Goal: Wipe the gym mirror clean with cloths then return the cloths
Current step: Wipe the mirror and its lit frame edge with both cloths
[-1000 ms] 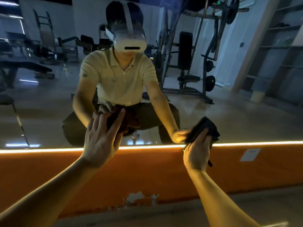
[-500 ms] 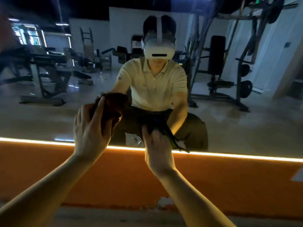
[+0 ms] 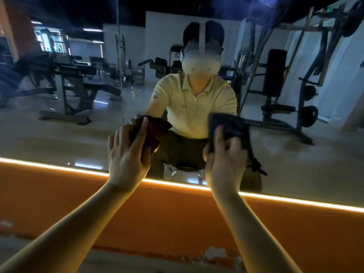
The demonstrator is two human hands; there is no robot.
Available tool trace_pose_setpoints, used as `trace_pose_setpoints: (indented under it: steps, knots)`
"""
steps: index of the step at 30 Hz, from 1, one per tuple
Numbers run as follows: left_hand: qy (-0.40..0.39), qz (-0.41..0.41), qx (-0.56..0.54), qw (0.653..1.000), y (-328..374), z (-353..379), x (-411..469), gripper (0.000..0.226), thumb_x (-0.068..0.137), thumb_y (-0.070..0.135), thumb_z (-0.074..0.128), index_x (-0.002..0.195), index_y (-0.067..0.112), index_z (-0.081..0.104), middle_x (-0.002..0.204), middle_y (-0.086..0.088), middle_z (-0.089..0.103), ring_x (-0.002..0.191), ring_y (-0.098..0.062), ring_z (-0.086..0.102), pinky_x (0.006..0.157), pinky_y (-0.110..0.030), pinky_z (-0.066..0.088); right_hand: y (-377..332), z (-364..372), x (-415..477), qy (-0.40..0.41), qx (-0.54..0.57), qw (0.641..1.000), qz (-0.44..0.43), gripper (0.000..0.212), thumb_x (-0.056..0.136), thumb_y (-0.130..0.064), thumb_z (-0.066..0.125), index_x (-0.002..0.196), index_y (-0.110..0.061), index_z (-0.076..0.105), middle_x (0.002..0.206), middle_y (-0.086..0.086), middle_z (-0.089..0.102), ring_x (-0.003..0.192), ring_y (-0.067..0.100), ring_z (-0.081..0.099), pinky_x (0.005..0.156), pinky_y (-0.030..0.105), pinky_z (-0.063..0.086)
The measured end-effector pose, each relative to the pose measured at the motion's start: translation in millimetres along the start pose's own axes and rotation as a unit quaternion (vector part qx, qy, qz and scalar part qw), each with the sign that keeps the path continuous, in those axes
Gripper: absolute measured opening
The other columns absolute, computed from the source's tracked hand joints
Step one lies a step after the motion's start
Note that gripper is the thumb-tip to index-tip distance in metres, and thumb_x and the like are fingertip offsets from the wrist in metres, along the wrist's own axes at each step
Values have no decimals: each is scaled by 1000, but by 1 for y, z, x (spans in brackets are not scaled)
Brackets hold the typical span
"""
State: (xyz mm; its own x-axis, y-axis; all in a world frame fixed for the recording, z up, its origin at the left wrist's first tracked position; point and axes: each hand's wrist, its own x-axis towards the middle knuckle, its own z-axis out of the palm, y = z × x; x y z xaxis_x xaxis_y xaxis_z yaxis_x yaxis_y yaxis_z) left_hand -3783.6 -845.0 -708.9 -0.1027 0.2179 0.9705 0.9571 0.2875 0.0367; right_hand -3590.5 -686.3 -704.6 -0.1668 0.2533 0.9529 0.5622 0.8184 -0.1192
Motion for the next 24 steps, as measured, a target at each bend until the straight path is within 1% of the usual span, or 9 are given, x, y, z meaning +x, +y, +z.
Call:
trace_pose_setpoints:
  steps: [4,7,9,14,16,18,20,22,24]
  knots:
    - [-2,-4,-6,1000,-6,2,-2,64,97,15,68,156,12,44,124,-25,53,109,-40,52,94,-49,40,-36,17,-73,-159,8,956,-247,72,70,-11,89,138,-21,67,95,7,63,85,23,65,71,36,53]
    - [3,-6,-13,1000,-7,4,-1,61,98,17,65,156,12,45,127,-27,52,111,-40,51,94,-49,39,-27,9,-62,-181,-13,920,-346,60,73,-18,84,132,-24,73,97,3,69,86,20,69,79,32,53]
    - [-3,-15,-34,999,-5,5,-2,63,97,18,64,156,14,43,131,-30,54,113,-42,52,93,-49,39,-14,-3,-23,-112,-11,940,-322,50,85,-19,69,135,-18,69,94,8,65,80,23,65,76,36,49]
    - [-6,-13,-63,998,-4,2,1,62,96,16,69,154,13,45,129,-31,56,110,-44,55,92,-50,40,-2,-25,68,-28,-47,991,-123,61,98,-19,59,155,-14,39,117,13,49,96,23,52,83,38,48]
    - [-2,-18,-62,998,-2,1,1,60,96,15,68,153,11,48,128,-30,56,111,-44,55,93,-49,39,-16,-14,50,-31,-31,996,-82,58,101,-22,51,156,-17,37,117,12,48,96,24,53,84,39,48]
    - [-11,-14,-61,998,-4,0,-1,62,95,14,69,154,11,48,131,-31,55,113,-44,54,95,-50,39,-27,-1,11,-98,7,993,-62,47,104,-27,45,150,-31,42,112,7,51,95,27,56,84,43,52]
    - [-14,-2,-58,998,-6,-1,0,65,95,16,68,155,13,44,133,-32,54,115,-45,54,95,-52,39,-31,5,-26,-173,16,967,-187,49,97,-25,54,145,-34,50,103,5,57,91,27,62,80,42,54]
    - [-26,4,-50,998,-11,-3,2,64,96,17,66,155,14,42,134,-34,54,116,-46,54,94,-53,39,-30,8,-48,-234,-46,893,-380,60,84,-22,64,143,-29,61,107,4,65,94,22,66,84,35,53]
    - [-34,16,-38,999,-10,-8,6,63,96,17,66,155,13,43,135,-34,54,117,-48,56,93,-52,39,-28,2,-40,-235,-71,870,-427,54,84,-24,57,136,-31,69,108,0,70,93,17,69,84,30,52]
